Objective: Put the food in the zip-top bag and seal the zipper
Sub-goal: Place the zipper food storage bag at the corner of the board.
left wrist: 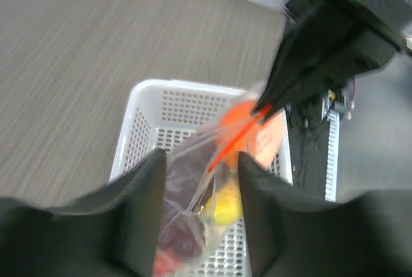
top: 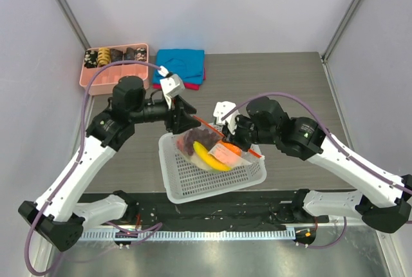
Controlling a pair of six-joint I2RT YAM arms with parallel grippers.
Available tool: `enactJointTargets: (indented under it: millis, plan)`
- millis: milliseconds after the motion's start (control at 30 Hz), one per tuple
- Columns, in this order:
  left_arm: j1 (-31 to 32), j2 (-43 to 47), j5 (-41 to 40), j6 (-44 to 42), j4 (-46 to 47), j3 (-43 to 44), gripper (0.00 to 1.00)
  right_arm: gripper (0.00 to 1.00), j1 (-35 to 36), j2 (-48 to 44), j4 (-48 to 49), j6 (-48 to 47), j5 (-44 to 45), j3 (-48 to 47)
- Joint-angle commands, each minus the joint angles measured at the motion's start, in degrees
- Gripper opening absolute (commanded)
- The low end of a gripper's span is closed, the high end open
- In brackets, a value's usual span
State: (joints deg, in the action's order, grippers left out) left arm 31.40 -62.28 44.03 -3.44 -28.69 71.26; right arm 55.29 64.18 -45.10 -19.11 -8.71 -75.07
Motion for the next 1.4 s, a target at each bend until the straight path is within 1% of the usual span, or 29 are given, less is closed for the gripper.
enactJointTargets:
  millis: [0,33,67,100,133,167,200,233,300,333,400,433,467,500,567,633,667,733,767,867,933,1000,1100,1133,1200,1233,1300,1333,1367]
  plan:
    - [-3.7,3.4,-9.3,10.3,10.9,2.6,0.65,0.01,-1.5,-2.4,5.1,12.4,0.2,-5.6]
    - [-4.9,3.2,-10.4,12.5,12.2,3.1,0.71,0.01,-2.3,-2.3,6.2,14.7,0.4,-6.3]
    - [-6.7,3.1,-10.9,14.4,13.8,3.8,0.81,0.01,-3.1,-2.2,6.7,17.0,0.4,-7.9]
    - [-9.9,2.8,-11.0,16.4,15.7,5.4,0.85,0.01,-5.6,-2.1,7.3,19.0,-0.2,-8.5]
    - [-11.7,2.0,-11.1,20.5,16.6,6.1,0.89,0.01,-7.3,-2.1,8.5,24.9,-0.9,-8.9]
    - [-13.1,1.6,-11.1,22.1,17.1,6.8,0.93,0.01,-9.0,-2.1,9.1,28.0,-1.2,-9.5]
    - [-14.2,1.5,-11.1,23.6,18.0,7.5,0.93,0.01,-12.9,-2.2,10.4,30.4,-2.5,-9.6]
    - [-16.3,1.2,-10.4,25.2,18.3,7.7,0.93,0.01,-14.4,-2.1,10.8,34.7,-3.0,-9.7]
    - [-17.3,1.4,-10.1,25.7,18.8,7.1,0.94,0.01,-17.7,-2.0,11.8,38.8,-3.2,-10.4]
    - [-17.8,1.6,-10.1,25.8,19.1,6.7,0.94,0.01,-20.8,-1.5,12.2,43.1,-3.3,-10.7]
    - [-17.9,2.0,-10.1,25.8,19.4,5.5,0.95,0.01,-23.5,-0.8,12.9,46.8,-3.1,-12.1]
    - [-17.9,2.2,-9.9,25.9,19.8,5.1,0.96,0.01,-26.3,-0.2,13.2,48.6,-1.8,-12.7]
    - [-17.9,2.5,-10.0,25.9,20.1,4.3,0.97,0.01,-27.6,0.5,13.3,52.5,-1.1,-14.0]
    - [-17.9,2.7,-10.0,25.9,20.3,4.0,0.98,0.01,-29.2,1.0,13.3,54.2,-0.2,-14.7]
    - [-17.9,3.3,-9.8,25.7,21.1,2.9,1.00,0.01,-33.3,2.8,13.3,59.0,3.5,-16.5]
    - [-18.0,3.7,-10.0,25.7,21.6,2.3,1.00,0.01,-35.9,4.1,13.4,62.3,5.4,-17.4]
    - [-18.0,3.8,-9.9,25.7,21.8,1.8,1.00,0.01,-38.6,5.3,13.5,65.5,7.5,-17.8]
    - [-18.0,3.9,-9.9,25.6,21.9,1.2,1.00,0.01,-41.6,6.8,14.3,68.4,8.4,-17.9]
    - [-17.9,4.0,-9.9,25.6,22.0,0.7,1.00,0.01,-43.7,8.2,14.4,69.6,12.3,-17.7]
    - [-18.0,4.2,-9.8,25.2,22.2,-0.1,1.00,0.01,-45.4,10.1,17.3,72.5,16.2,-16.4]
    - [-18.0,4.3,-9.9,25.0,22.0,-0.4,1.00,0.01,-46.2,11.4,22.8,72.6,20.3,-14.7]
    - [-18.0,4.3,-9.9,24.6,22.2,-1.2,1.00,0.01,-48.5,13.8,28.9,73.4,20.8,-12.2]
    - [-18.0,4.5,-9.8,24.0,22.0,-2.3,1.00,0.01,-51.1,18.1,35.8,76.3,20.7,-11.9]
    - [-18.0,4.7,-9.8,23.7,22.1,-2.6,1.00,0.01,-53.1,21.4,37.3,78.2,20.2,-12.8]
    - [-18.0,4.8,-9.8,23.5,21.9,-3.3,1.00,0.01,-54.6,25.5,41.4,80.3,19.5,-14.3]
    - [-18.0,4.8,-9.8,23.4,21.7,-3.6,1.00,0.01,-56.9,29.8,42.6,81.2,19.0,-15.3]
    - [-17.9,4.6,-9.4,23.0,21.6,-4.1,1.00,0.01,-58.2,34.1,46.9,82.4,17.9,-19.5]
    - [-17.9,4.5,-9.2,22.9,21.4,-4.6,1.00,0.01,-59.2,38.5,47.8,82.5,17.0,-22.2]
    - [-17.9,4.3,-9.1,22.9,21.0,-4.6,1.00,0.01,-59.7,40.4,49.0,84.0,16.1,-23.3]
